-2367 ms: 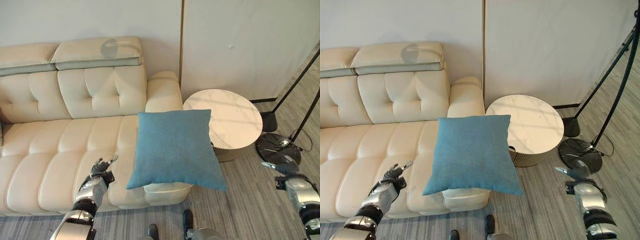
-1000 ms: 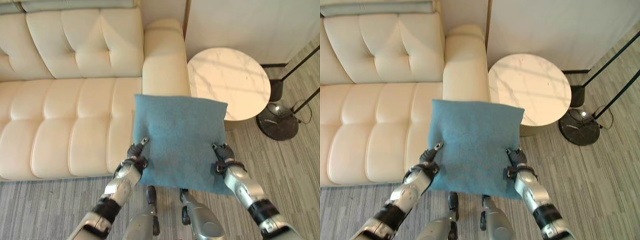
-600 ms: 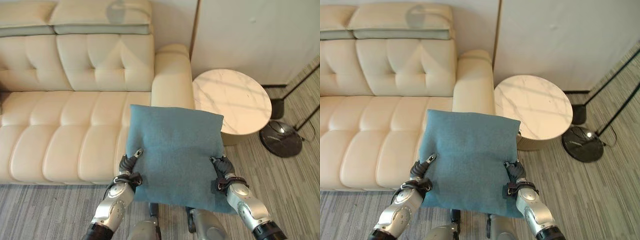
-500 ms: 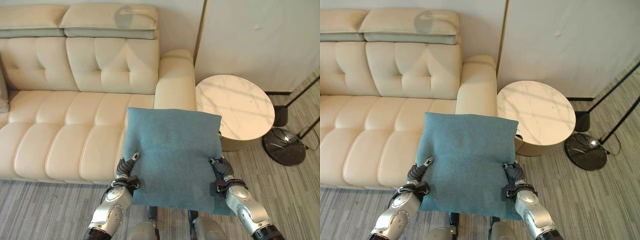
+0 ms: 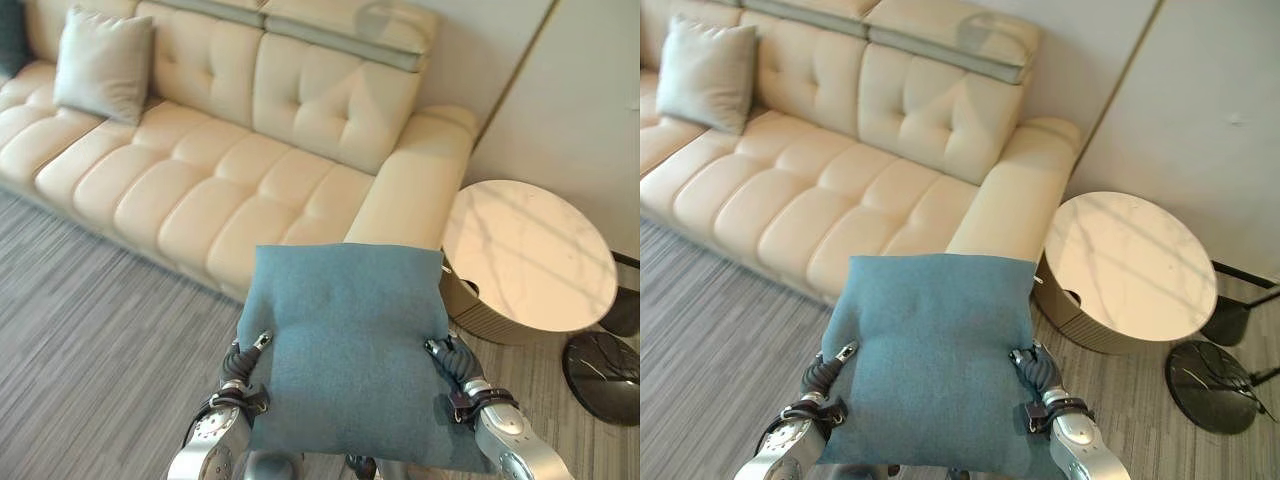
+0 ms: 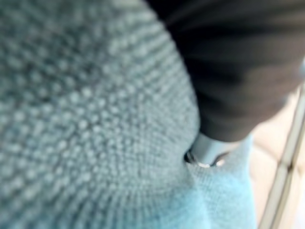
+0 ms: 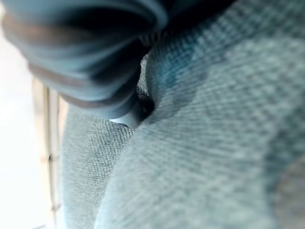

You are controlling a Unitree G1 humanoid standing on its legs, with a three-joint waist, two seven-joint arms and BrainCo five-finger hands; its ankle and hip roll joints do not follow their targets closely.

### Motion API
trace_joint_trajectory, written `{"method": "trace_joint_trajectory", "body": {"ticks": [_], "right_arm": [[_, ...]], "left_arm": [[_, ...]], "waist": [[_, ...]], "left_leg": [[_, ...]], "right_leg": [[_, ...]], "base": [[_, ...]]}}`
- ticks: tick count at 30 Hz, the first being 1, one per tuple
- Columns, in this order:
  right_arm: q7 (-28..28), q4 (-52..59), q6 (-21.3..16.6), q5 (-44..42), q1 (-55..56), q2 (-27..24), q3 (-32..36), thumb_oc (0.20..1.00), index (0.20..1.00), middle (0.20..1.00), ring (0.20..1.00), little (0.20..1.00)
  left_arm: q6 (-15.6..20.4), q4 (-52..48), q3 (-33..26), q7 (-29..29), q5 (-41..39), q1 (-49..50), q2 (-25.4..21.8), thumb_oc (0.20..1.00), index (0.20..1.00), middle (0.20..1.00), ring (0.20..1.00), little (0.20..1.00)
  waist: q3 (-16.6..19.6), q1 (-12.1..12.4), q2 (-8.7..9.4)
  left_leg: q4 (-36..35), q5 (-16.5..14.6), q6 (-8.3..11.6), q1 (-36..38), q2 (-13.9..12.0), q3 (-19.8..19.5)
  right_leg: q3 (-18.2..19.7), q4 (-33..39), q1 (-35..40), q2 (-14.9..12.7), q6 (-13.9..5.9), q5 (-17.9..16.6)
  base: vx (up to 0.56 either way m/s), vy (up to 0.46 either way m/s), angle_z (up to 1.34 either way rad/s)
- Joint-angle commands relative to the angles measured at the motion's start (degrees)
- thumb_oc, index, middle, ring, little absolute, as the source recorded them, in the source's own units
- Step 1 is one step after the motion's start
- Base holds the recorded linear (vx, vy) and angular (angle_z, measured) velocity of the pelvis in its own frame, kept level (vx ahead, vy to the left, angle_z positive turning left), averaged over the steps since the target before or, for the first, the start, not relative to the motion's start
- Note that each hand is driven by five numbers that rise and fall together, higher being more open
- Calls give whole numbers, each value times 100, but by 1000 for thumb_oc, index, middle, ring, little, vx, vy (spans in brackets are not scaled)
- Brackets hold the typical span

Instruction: Pick up all the scattered cushions and arrange them neatly on the sofa.

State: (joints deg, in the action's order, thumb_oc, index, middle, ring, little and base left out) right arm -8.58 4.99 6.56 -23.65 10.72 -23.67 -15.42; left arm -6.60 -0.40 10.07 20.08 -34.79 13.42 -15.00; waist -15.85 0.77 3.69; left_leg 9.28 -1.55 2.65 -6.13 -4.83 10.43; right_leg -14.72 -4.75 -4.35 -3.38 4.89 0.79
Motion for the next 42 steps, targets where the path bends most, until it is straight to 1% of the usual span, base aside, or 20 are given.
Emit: {"method": "trace_joint_trajectory", "body": {"ticks": [1,3,5,12,16,17,18,19,20,22,24,26,29,31,33,36,37,40,41,42], "right_arm": [[152,477,-519,-158,-441,113,-38,200,200,200,200,200],[12,561,-570,-218,-478,142,3,200,200,200,200,200],[-67,579,-553,-215,-506,153,-16,200,200,200,200,200],[-63,980,-675,-236,-596,204,-31,200,200,200,200,200],[-67,1056,-673,-92,-624,303,-20,200,200,200,200,200],[-68,1078,-657,-19,-615,317,-37,200,200,200,200,200],[-88,1075,-629,32,-610,368,-82,200,200,200,200,200],[-112,1047,-635,85,-629,410,-107,200,200,200,200,200],[-129,1034,-639,104,-645,432,-99,200,200,200,200,200],[-166,1000,-657,79,-696,416,-108,200,200,200,200,200],[-195,995,-662,-6,-684,406,-69,200,200,200,200,200],[-198,978,-667,-66,-638,405,-3,200,200,200,200,200],[-156,944,-658,-56,-536,371,46,200,200,200,200,200],[-139,954,-644,-34,-473,366,72,200,200,200,200,200],[-91,961,-663,-33,-365,370,101,200,200,200,200,200],[-71,967,-662,-25,-280,265,198,200,200,200,200,200],[-71,971,-660,-25,-277,261,200,200,200,200,200,200],[-33,954,-655,-85,-310,81,271,200,200,200,200,200],[-49,942,-646,-62,-330,54,291,200,200,200,200,200],[-76,939,-637,-48,-381,54,276,200,200,200,200,200]], "left_arm": [[500,-881,-23,-239,173,-281,-48,200,200,200,200,200],[470,-832,132,-191,127,-475,-78,200,200,200,200,200],[461,-788,188,-179,137,-556,-110,200,200,200,200,200],[630,-1429,-111,-31,326,-379,-297,200,200,200,200,200],[705,-1574,-160,107,399,-475,-387,200,200,200,200,200],[707,-1555,-116,141,430,-520,-398,200,200,200,200,200],[684,-1536,-59,183,490,-569,-444,200,200,200,200,200],[652,-1529,-12,200,541,-595,-464,200,200,200,200,200],[661,-1506,-5,210,581,-602,-478,200,200,200,200,200],[653,-1480,-5,171,639,-635,-480,200,200,200,200,200],[624,-1471,-49,137,686,-640,-483,200,200,200,200,200],[608,-1405,-62,73,722,-681,-458,200,200,200,200,200],[578,-1365,-103,-6,868,-663,-397,200,200,200,200,200],[557,-1358,-128,-44,927,-642,-384,200,200,200,200,200],[566,-1341,-123,-43,961,-634,-313,200,200,200,200,200],[587,-1302,-25,-77,831,-592,-202,200,200,200,200,200],[587,-1302,-24,-77,831,-590,-199,200,200,200,200,200],[623,-1288,-30,-146,822,-568,-177,200,200,200,200,200],[620,-1268,-54,-130,788,-584,-170,200,200,200,200,200],[605,-1251,-72,-109,769,-602,-163,200,200,200,200,200]], "waist": [[325,-84,16],[433,-215,-95],[466,-243,-142],[439,-66,34],[401,-26,25],[371,-64,12],[266,-153,-43],[213,-244,-44],[172,-333,-57],[138,-366,-96],[92,-376,-108],[97,-375,-53],[209,-330,-15],[287,-295,13],[453,-294,-5],[577,-464,-147],[580,-468,-155],[503,-441,-236],[472,-416,-183],[434,-388,-180]], "left_leg": [[-272,-57,-19,154,127,177],[-1065,235,60,380,-9,682],[-1428,348,111,396,-27,700],[-1428,166,-31,538,123,646],[-1396,-62,-340,654,419,331],[-1387,-123,-448,711,529,220],[-1415,-184,-598,868,662,83],[-1428,-191,-644,913,709,-37],[-1428,-185,-624,940,704,-144],[-1428,-141,-585,917,702,-191],[-1428,-192,-560,1021,721,-270],[-1428,-309,-533,1149,814,-383],[-1368,-586,-434,1479,876,-463],[-1219,-806,-370,1658,874,-442],[-952,-916,-288,1816,811,-343],[497,-499,160,1512,589,-144],[540,-521,166,1488,577,-149],[2267,307,624,890,465,-161],[2698,489,657,697,392,-68],[2887,409,573,623,264,11]], "right_leg": [[-158,529,493,261,-672,520],[-671,585,372,185,-741,471],[-925,656,340,158,-776,411],[-967,633,526,-29,-961,275],[-770,-557,294,-453,-1092,426],[-671,-1106,127,-633,-1139,347],[-481,-1973,-152,-838,-1178,-113],[-56,-2397,-417,-674,-1181,-106],[315,-2525,-662,-351,-1139,25],[553,-2342,-1099,48,-1000,262],[488,-1871,-1230,244,-971,314],[514,-890,-1239,492,-1080,83],[174,434,-974,620,-1276,-200],[-278,692,-870,585,-1341,-299],[-459,722,-596,574,-1195,-290],[-312,784,-164,703,-983,-190],[-318,790,-164,711,-978,-191],[-174,974,330,845,-679,51],[-181,975,376,808,-589,81],[-61,975,459,857,-546,146]], "base": [[-80,83,82],[-112,119,91],[-60,140,122],[80,261,30],[123,353,14],[167,493,46],[143,409,56],[118,297,41],[30,81,84],[71,58,83],[183,16,37],[266,-34,41],[410,-44,24],[506,-90,-3],[556,-82,-2],[456,-73,3],[298,-84,21],[440,-136,14],[299,-106,-39],[252,-85,-69]]}}
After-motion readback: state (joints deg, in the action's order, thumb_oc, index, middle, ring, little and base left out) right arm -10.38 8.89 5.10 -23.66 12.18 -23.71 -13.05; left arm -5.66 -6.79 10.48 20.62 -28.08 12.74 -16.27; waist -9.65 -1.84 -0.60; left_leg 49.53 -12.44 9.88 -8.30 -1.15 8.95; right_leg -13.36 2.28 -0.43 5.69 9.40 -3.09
